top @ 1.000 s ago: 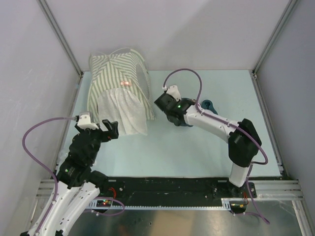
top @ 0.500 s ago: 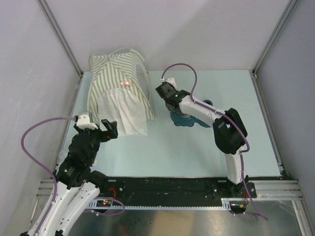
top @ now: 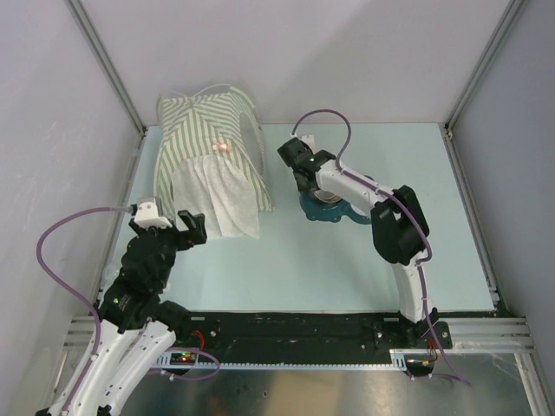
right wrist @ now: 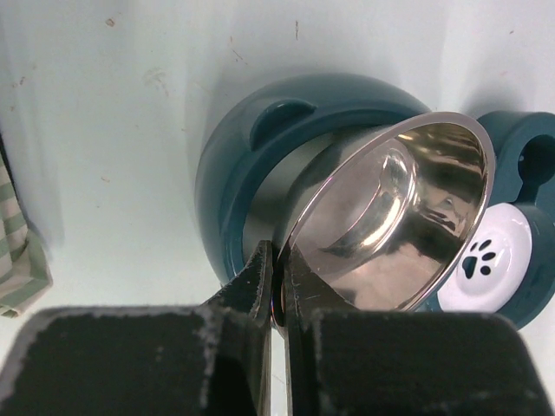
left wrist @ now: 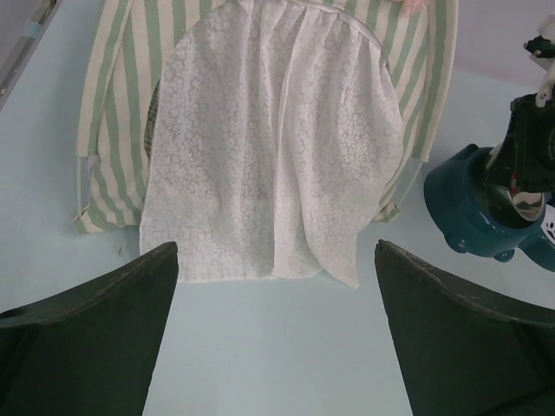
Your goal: Set up the pet tent
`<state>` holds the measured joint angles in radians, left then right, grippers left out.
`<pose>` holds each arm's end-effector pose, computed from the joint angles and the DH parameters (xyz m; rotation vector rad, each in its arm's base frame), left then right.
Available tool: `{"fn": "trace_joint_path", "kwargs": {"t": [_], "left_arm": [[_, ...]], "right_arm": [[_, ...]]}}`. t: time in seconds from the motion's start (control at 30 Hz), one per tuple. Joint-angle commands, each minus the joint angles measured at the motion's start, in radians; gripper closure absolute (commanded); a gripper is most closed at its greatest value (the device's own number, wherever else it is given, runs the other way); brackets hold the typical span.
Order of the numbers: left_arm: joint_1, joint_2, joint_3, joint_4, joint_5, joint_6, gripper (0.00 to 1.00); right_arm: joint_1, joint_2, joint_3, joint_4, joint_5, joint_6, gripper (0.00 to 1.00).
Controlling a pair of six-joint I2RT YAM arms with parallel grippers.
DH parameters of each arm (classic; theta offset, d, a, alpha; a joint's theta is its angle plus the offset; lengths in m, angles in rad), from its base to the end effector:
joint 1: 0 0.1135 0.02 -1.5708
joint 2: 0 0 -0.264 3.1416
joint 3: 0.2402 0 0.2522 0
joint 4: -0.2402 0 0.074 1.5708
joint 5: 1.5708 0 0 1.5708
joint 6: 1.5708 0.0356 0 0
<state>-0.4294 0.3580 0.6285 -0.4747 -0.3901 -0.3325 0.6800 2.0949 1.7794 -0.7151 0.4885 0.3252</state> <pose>0.0942 -0.0283 0.3076 -0.1954 1.7532 -0.2078 0.3665 0.2749 0.2327 -0.2643 2.4264 -0.2071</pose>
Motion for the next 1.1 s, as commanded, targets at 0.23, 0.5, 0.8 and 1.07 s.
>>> {"fn": "trace_joint_path", "kwargs": {"t": [0.23,0.5,0.8,1.07], "left_arm": [[0.006,0.011,0.034,0.014,-0.033,-0.003,0.02],[0.006,0.021,0.033,0.007,-0.024,-0.006,0.02],[0.005,0.039,0.029,-0.058,-0.066,-0.066,0.02],[0.064,0.201,0.08,-0.364,-0.228,-0.347,0.02]], "right_arm": [[-0.002,0.049,0.079,-0.092,-0.001,0.054,0.92],[-0.006,0.027,0.135,-0.151,-0.022,0.074,0.52],[-0.02,-0.065,0.154,-0.17,-0.127,0.086,0.36],[-0.048,-0.212,0.024,-0.132,-0.209,0.116,0.35]]}}
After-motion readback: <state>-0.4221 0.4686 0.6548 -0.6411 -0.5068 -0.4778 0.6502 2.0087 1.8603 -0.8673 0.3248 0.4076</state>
